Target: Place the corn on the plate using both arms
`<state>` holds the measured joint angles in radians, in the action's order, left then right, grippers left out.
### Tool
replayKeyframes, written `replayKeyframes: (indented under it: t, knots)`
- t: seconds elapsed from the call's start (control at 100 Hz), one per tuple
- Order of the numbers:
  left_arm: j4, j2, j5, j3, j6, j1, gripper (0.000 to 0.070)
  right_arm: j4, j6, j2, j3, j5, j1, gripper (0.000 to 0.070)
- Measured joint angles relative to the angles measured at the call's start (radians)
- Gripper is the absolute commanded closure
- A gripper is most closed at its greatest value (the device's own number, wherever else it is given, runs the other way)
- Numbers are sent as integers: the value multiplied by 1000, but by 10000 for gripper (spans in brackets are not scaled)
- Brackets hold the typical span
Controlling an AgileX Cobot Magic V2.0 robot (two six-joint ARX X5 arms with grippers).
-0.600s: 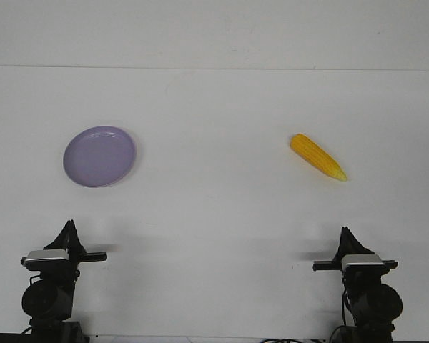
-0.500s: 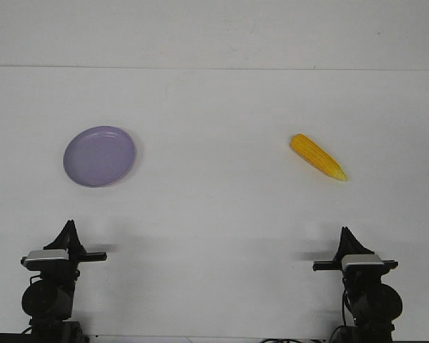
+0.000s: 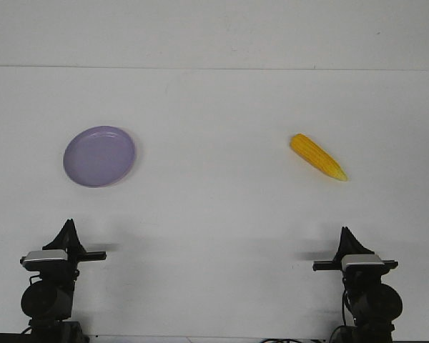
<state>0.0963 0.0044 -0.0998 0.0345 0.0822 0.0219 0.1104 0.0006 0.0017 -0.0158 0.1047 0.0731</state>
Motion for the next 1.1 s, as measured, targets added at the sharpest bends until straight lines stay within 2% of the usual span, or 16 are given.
replayKeyframes:
  t: [0.41, 0.66, 0.78, 0.81, 0.83, 0.86, 0.92, 0.95, 1.04, 1.1]
  knots:
    - [43, 0, 0, 0, -139, 0, 685, 0, 0, 0, 0, 0, 0, 678]
    - [43, 3, 0, 5, -271, 0, 691, 0, 0, 0, 0, 0, 0, 678]
    - [-28, 93, 0, 116, -344, 0, 687, 0, 0, 0, 0, 0, 0, 678]
    - [-48, 130, 0, 163, -358, 0, 660, 0, 0, 0, 0, 0, 0, 678]
    - [-64, 155, 0, 198, -362, 0, 613, 0, 0, 0, 0, 0, 0, 678]
    - [-90, 199, 0, 254, -367, 0, 498, 0, 0, 0, 0, 0, 0, 678]
    - [-152, 299, -3, 367, -372, 2, 226, 0, 0, 0, 0, 0, 0, 678]
    - [-185, 356, -6, 422, -371, 4, 146, 0, 0, 0, 0, 0, 0, 678]
    - [-287, 537, -8, 568, -352, 13, 134, 0, 0, 0, 0, 0, 0, 678]
    - [-345, 658, -8, 654, -330, 24, 154, 0, 0, 0, 0, 0, 0, 678]
